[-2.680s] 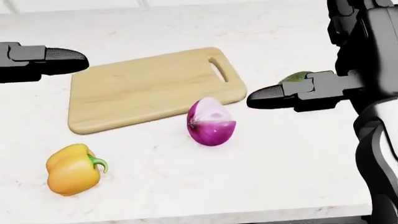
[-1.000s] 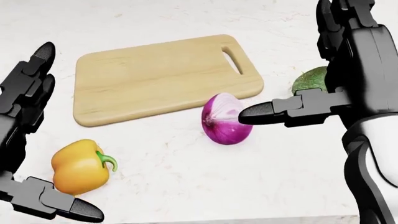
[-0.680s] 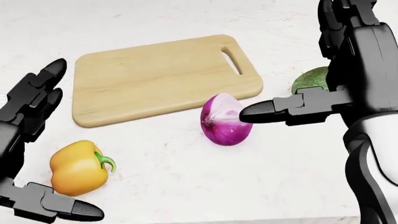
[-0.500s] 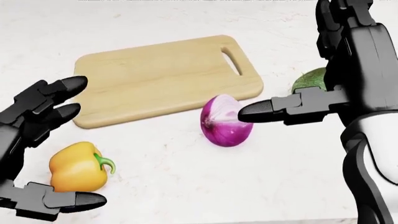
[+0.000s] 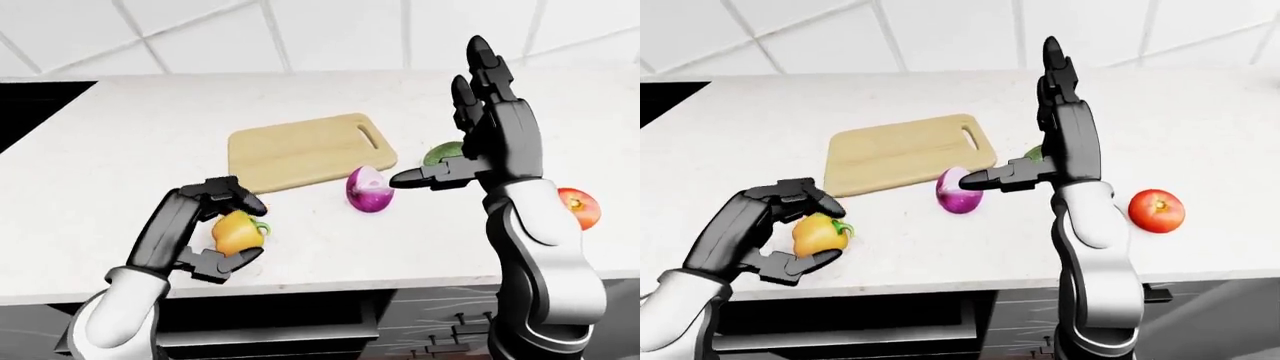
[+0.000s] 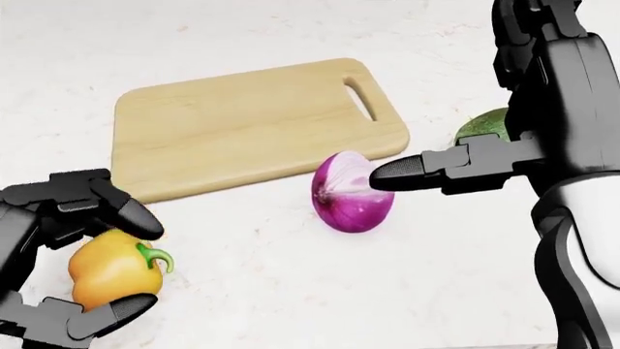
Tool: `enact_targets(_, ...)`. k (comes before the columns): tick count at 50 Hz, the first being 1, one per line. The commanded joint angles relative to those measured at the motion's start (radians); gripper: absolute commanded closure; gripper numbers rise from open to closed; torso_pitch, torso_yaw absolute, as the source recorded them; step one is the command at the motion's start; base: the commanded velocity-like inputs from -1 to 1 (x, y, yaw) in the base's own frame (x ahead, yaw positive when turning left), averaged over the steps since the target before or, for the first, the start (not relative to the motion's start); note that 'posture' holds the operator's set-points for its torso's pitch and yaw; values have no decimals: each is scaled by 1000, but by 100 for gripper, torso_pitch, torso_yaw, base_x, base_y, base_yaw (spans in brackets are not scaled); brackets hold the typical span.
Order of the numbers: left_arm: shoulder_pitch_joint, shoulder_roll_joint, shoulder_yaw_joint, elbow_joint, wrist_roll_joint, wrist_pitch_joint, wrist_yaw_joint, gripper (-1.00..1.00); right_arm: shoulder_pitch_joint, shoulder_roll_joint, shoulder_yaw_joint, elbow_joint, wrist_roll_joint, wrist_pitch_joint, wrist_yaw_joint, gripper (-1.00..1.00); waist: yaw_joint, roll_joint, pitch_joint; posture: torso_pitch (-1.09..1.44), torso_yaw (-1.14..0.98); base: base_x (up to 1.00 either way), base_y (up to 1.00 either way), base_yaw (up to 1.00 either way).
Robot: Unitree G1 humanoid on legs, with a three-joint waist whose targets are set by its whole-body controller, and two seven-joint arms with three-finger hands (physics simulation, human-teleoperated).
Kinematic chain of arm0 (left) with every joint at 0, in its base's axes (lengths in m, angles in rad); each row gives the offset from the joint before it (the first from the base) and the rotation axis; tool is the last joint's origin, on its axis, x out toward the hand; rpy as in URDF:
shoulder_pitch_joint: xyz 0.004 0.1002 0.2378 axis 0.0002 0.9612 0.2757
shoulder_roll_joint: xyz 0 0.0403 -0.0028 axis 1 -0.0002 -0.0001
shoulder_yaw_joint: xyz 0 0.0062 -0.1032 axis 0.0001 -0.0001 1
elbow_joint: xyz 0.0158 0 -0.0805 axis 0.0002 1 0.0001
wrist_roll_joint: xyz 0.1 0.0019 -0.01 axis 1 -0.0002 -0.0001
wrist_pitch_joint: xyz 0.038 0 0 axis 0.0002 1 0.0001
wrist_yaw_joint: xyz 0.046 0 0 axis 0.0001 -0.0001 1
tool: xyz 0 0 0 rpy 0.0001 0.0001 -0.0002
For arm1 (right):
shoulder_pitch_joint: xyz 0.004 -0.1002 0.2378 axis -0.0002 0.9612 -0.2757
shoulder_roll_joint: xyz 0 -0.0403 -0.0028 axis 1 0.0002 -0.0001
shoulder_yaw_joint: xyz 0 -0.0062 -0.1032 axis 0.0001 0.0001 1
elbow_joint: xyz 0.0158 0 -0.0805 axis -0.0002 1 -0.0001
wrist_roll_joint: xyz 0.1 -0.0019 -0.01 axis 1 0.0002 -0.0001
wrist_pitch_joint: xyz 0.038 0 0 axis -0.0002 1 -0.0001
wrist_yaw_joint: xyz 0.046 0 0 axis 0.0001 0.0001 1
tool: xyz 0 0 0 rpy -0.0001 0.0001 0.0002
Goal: Place the avocado, onion, tomato and bell pepper on the cutting board.
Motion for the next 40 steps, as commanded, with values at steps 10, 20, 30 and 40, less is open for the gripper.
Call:
enact_targets(10,-189,56,-28,-34,29,120,-38,51,-12,-14,-14,-78,-1,3,-1,-100,2,-4,-14,0,0,0,0,0)
enact_targets(20,-517,79,-85,219,4,129,34,51,6,-16,-28,-105,10,9,0,-100,5,-10,-11,0,0,0,0,0)
enact_targets(30,-863,61,-126,809,-68,-148,220,52,27,-11,-24,-99,5,-11,-4,-100,7,-20,-14,0,0,0,0,0)
enact_targets(40,-1027,68,-138,1207,-70,-357,346,51,66,-7,-37,-140,10,-6,-3,-100,2,-21,-18,0,0,0,0,0)
